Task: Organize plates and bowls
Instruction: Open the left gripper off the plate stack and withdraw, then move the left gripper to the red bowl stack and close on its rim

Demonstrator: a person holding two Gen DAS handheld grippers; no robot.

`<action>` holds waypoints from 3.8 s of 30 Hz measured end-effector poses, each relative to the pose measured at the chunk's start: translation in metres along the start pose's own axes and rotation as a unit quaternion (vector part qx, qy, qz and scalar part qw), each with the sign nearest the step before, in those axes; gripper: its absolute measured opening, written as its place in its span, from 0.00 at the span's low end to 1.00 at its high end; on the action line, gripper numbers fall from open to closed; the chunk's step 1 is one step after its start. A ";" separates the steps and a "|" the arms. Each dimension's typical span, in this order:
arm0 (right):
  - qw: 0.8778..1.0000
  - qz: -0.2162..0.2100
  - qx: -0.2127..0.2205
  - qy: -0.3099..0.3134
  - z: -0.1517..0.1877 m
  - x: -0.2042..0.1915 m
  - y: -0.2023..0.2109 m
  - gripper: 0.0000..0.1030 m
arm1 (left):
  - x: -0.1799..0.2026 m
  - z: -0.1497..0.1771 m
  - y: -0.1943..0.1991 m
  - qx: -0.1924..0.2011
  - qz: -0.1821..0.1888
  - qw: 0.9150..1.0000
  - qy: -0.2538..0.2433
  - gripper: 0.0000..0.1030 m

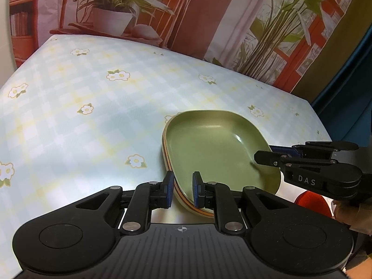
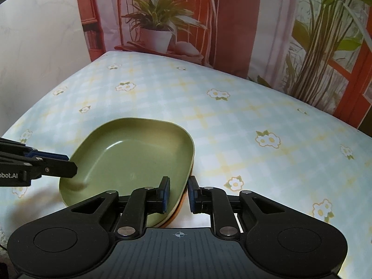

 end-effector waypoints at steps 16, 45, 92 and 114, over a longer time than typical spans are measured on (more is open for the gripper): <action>1.000 0.005 0.014 0.028 -0.001 0.000 0.015 0.05 | 0.002 -0.001 0.007 0.011 0.000 1.000 0.000 0.16; 0.998 0.010 0.058 -0.006 -0.002 0.015 0.048 0.24 | 0.040 -0.004 0.043 0.037 0.020 0.998 -0.036 0.19; 0.982 0.029 0.072 -0.172 0.153 0.043 0.099 0.55 | 0.119 0.085 -0.015 -0.066 0.117 0.989 -0.069 0.32; 0.981 0.006 0.069 -0.180 0.153 0.035 0.099 0.26 | 0.119 0.090 -0.016 -0.064 0.127 0.987 -0.074 0.23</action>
Point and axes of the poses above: each gripper's, at about its wrist camera, not at the fingertips, and y roughly against the way its jaws point, x to its right, z to its underside, the point moved 9 cm from there along -y, roughly the way its jaws point, and after that the axes turned 3 degrees about y, right-handed, at the moved point
